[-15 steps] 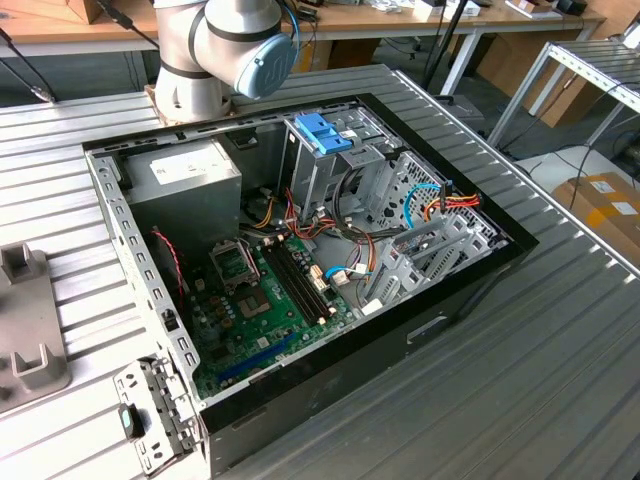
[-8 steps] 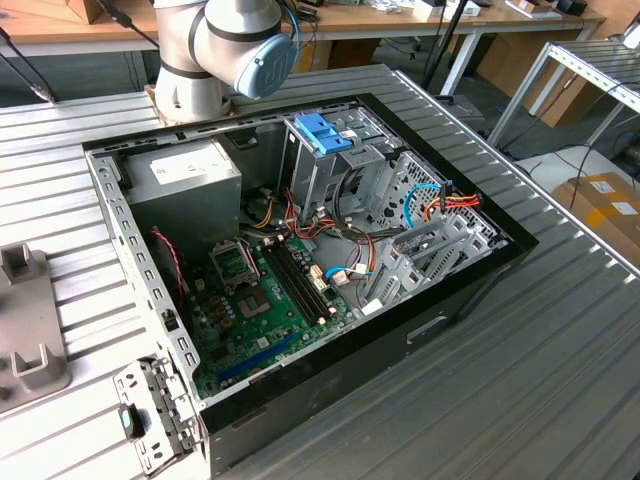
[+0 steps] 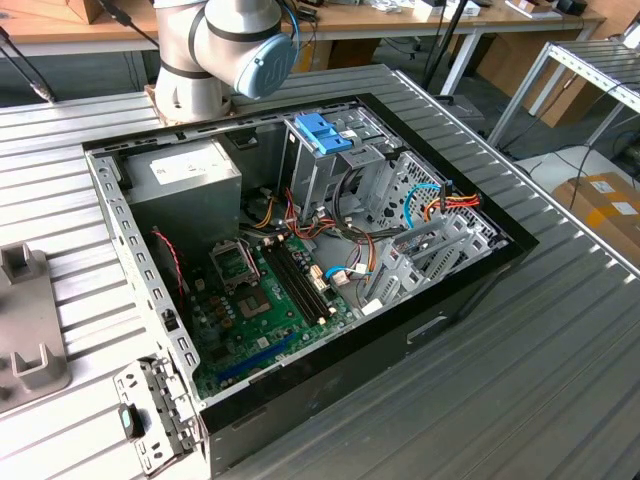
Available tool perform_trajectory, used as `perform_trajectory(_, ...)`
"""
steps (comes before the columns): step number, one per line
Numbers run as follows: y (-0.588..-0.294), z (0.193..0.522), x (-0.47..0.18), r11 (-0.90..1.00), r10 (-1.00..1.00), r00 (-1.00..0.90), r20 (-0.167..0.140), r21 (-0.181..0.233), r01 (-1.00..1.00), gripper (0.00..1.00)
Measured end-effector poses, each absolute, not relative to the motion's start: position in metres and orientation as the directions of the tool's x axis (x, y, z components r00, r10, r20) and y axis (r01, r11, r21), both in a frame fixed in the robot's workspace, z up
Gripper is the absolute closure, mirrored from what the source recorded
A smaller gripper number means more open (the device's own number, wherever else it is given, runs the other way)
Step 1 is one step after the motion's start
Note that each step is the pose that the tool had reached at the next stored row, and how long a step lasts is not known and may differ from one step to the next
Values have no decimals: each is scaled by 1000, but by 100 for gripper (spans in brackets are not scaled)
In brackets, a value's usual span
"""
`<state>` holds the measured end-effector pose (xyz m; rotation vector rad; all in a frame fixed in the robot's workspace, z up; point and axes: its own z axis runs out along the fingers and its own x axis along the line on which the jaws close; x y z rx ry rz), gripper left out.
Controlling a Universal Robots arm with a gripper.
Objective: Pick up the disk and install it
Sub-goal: 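Pick up the disk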
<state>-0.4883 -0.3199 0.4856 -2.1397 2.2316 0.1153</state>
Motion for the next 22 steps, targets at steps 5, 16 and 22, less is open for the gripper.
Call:
perform_trajectory(5,-320,488,-488,41,-995,-43,-87,21,-999,63)
perform_trajectory(16,-320,497,-488,41,-995,-43,-89,21,-999,63)
perform_trajectory(22,-320,501,-488,41,-995,-43,-90,21,-999,63)
